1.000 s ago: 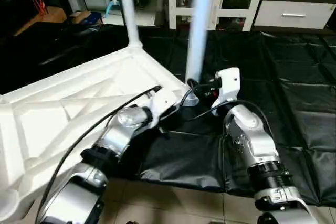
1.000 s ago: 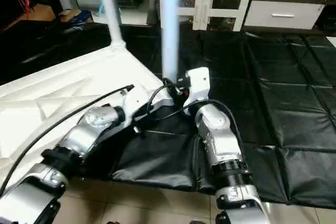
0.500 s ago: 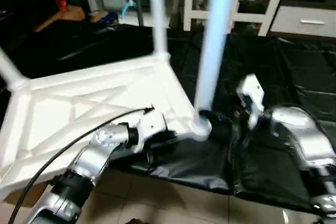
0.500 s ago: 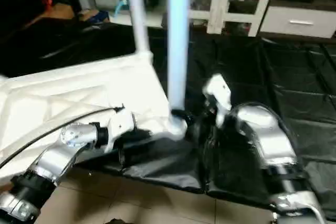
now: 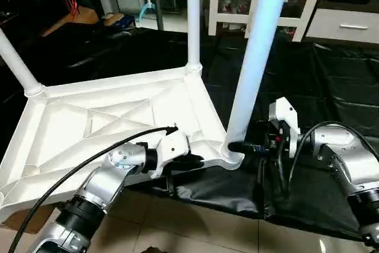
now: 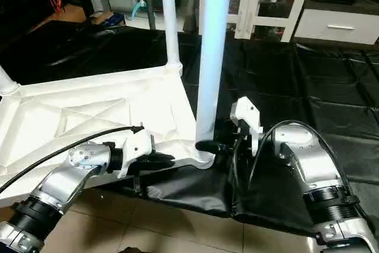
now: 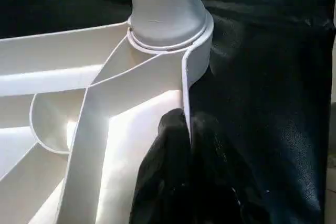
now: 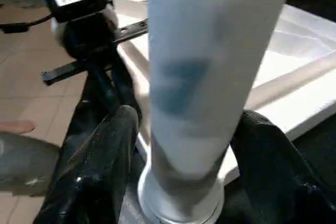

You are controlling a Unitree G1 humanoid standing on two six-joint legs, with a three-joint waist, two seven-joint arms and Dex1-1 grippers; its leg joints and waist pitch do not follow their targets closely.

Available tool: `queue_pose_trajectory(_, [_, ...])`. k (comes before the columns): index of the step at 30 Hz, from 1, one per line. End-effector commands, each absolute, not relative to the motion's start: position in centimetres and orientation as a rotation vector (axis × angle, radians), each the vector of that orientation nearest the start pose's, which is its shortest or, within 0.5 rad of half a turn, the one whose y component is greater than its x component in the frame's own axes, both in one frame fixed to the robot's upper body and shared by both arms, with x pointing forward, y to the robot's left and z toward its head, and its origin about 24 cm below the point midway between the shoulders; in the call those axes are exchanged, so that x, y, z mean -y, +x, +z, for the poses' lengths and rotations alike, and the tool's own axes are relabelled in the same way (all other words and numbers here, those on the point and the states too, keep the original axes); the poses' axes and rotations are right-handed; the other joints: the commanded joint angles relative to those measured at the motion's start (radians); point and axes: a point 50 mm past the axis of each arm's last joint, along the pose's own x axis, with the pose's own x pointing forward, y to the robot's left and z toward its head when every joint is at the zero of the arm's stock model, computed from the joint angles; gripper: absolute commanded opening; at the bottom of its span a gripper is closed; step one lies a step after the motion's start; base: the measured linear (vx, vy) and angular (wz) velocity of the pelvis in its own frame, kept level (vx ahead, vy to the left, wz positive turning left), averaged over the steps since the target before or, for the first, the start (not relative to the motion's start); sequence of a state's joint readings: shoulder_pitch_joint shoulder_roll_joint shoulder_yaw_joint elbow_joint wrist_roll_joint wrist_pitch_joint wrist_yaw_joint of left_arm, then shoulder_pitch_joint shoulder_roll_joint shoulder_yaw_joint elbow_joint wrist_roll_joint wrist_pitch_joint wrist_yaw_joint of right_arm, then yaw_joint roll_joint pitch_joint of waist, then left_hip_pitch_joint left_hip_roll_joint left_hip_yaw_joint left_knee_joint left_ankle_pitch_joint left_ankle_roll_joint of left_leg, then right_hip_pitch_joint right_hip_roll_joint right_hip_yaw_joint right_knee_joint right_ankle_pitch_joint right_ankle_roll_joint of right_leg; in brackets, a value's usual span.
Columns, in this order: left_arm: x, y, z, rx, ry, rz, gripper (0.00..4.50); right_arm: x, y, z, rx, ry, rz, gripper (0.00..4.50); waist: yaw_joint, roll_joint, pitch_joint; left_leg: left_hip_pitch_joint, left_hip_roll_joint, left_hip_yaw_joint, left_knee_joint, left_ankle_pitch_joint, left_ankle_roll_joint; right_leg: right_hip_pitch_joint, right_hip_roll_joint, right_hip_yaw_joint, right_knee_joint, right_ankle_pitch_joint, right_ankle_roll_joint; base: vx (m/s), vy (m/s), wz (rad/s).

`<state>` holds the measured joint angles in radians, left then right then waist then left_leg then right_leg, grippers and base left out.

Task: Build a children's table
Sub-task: Rotate leg to tighten

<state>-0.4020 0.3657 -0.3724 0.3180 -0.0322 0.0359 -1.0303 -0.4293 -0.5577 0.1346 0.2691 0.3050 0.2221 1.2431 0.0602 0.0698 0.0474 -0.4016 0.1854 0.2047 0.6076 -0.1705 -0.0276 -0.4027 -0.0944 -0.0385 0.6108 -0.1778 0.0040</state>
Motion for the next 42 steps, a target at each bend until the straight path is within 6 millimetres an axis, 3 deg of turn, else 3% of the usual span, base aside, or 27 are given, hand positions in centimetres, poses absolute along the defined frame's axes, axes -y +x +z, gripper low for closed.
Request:
queue_pose_trajectory(1, [-9.9,28.2,5.6,-0.203,0.457,-1.367,0.0,18.3,29.3,9.4,-0.301,-0.212,1.315,2.56,-0.004,-0.018,-0.07,0.032,0.043,-0.023,-0.074,-0.258,0.047,0.033,-0.042,0.025,-0.074,-0.214,-0.223,0.0,0.0,0.0])
queue_pose_trajectory(8, [-10.0,28.2,5.5,-0.212,0.461,-1.363,0.0,18.1,29.7,8.9,-0.307,-0.237,1.291,1.86,-0.004,-0.015,-0.069,0.032,0.044,-0.023,-0.075,-0.271,0.044,0.032,-0.042,0.024,-0.075,-0.235,-0.224,0.0,0.0,0.0])
queue_pose_trajectory(16, [-10.1,29.5,5.5,-0.2,0.49,-1.257,0.0,17.9,30.4,8.2,-0.295,-0.191,1.172,1.81,-0.012,-0.014,-0.066,0.036,0.041,-0.025,-0.079,-0.32,0.017,0.028,-0.04,0.024,-0.083,-0.288,-0.208,0.0,0.0,0.0])
queue_pose_trajectory(21, [-9.3,32.6,5.3,-0.203,0.53,-1.004,0.0,18.0,32.3,5.6,-0.333,-0.161,0.753,1.8,-0.023,-0.019,-0.062,0.04,0.035,-0.03,-0.081,-0.373,-0.024,0.022,-0.043,0.021,-0.096,-0.412,-0.164,0.0,0.0,0.0])
queue_pose_trajectory(23, [-8.5,33.4,5.4,-0.2,0.526,-0.938,0.0,17.9,32.7,4.9,-0.343,-0.173,0.626,1.8,-0.029,-0.016,-0.06,0.045,0.031,-0.03,-0.08,-0.39,-0.035,0.013,-0.041,0.022,-0.103,-0.447,-0.148,0.0,0.0,0.0])
queue_pose_trajectory(25, [-7.8,34.4,5.6,-0.192,0.523,-0.847,0.0,17.4,33.1,4.6,-0.313,-0.175,0.481,1.8,-0.035,-0.02,-0.061,0.036,0.031,-0.037,-0.085,-0.404,-0.034,0.022,-0.044,0.018,-0.103,-0.46,-0.13,0.0,0.0,0.0])
queue_pose_trajectory(27, [-6.9,35.3,5.8,-0.185,0.49,-0.767,0.0,16.4,33.3,4.6,-0.264,-0.146,0.355,1.8,-0.041,-0.008,-0.062,0.043,0.028,-0.036,-0.085,-0.418,-0.042,0.01,-0.04,0.019,-0.111,-0.46,-0.121,0.0,0.0,0.0])
queue_pose_trajectory(28, [-6.7,35.4,5.9,-0.182,0.489,-0.758,0.0,16.1,33.3,4.5,-0.259,-0.142,0.341,1.8,-0.04,-0.015,-0.066,0.044,0.027,-0.038,-0.086,-0.416,-0.043,0.015,-0.041,0.017,-0.111,-0.442,-0.122,0.0,0.0,0.0])
queue_pose_trajectory(31, [-5.7,35.8,6.1,-0.158,0.509,-0.762,0.0,13.7,33.0,4.2,-0.224,-0.141,0.282,1.8,-0.04,-0.005,-0.069,0.034,0.029,-0.039,-0.093,-0.376,-0.023,0.023,-0.04,0.017,-0.108,-0.337,-0.137,0.0,0.0,0.0])
queue_pose_trajectory(36, [-5.3,35.8,6.0,-0.145,0.522,-0.786,0.0,13.2,33.6,4.8,-0.177,-0.113,0.177,1.8,-0.038,-0.006,-0.069,0.037,0.028,-0.036,-0.093,-0.386,-0.011,0.023,-0.043,0.02,-0.106,-0.308,-0.157,0.0,0.0,0.0])
queue_pose_trajectory(39, [-5.3,35.7,5.8,-0.142,0.527,-0.81,0.0,12.6,33.8,5.5,-0.136,-0.064,0.214,1.8,-0.038,-0.011,-0.07,0.035,0.029,-0.034,-0.092,-0.38,0.002,0.025,-0.044,0.021,-0.103,-0.285,-0.164,0.0,0.0,0.0])
queue_pose_trajectory(42, [-5.2,35.7,5.8,-0.14,0.527,-0.822,0.0,12.5,33.8,6.1,-0.091,-0.036,0.25,2.5,-0.034,-0.011,-0.072,0.035,0.031,-0.032,-0.09,-0.349,0.016,0.027,-0.045,0.022,-0.101,-0.268,-0.171,0.0,0.0,0.0])
